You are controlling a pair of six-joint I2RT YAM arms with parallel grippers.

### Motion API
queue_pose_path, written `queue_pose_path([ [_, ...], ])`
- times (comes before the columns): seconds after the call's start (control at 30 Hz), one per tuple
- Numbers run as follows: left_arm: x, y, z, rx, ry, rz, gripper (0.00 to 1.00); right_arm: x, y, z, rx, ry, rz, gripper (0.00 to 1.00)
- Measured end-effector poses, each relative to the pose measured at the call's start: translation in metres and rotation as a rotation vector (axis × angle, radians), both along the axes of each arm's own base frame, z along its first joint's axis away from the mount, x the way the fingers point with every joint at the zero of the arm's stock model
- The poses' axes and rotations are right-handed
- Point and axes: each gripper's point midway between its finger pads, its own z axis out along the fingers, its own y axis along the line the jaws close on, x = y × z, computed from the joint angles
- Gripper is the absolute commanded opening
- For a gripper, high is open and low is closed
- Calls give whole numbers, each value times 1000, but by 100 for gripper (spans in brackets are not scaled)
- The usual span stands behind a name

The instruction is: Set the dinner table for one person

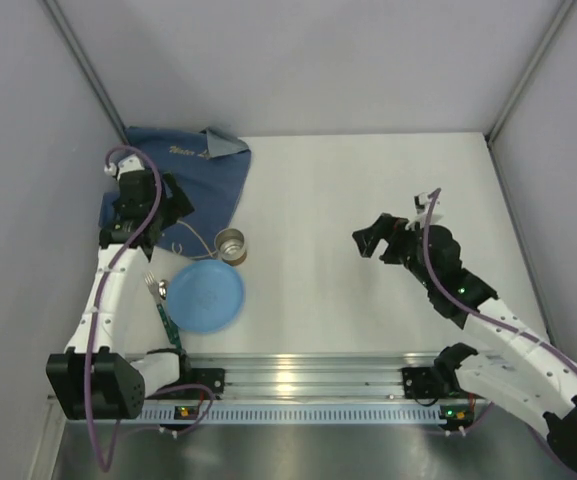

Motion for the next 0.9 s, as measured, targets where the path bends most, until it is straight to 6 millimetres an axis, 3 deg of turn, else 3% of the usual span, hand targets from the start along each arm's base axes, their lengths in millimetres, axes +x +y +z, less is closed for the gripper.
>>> queue_pose_path([
  [0.17, -16, 17, -24, -51, 100, 160, 98, 0, -15, 4, 141, 85, -140, 100],
  [0.37, -27, 1, -61, -126, 201, 87, 98, -12, -4, -37, 128, 289, -116, 100],
  [0.47, -25, -3, -67, -130, 219, 57, 98, -17, 7, -49, 90, 375, -66, 100],
  [0.7, -19, -1, -85, -99, 276, 27, 98, -7, 59, -39, 20, 443, 98, 100],
  [0.8, -7, -1, -99, -95, 327, 15, 98, -9, 77, -38, -6, 456, 155, 100],
  [0.9, 9, -7, -122, -115, 403, -23, 97, -13, 80, -40, -26, 467, 178, 100],
])
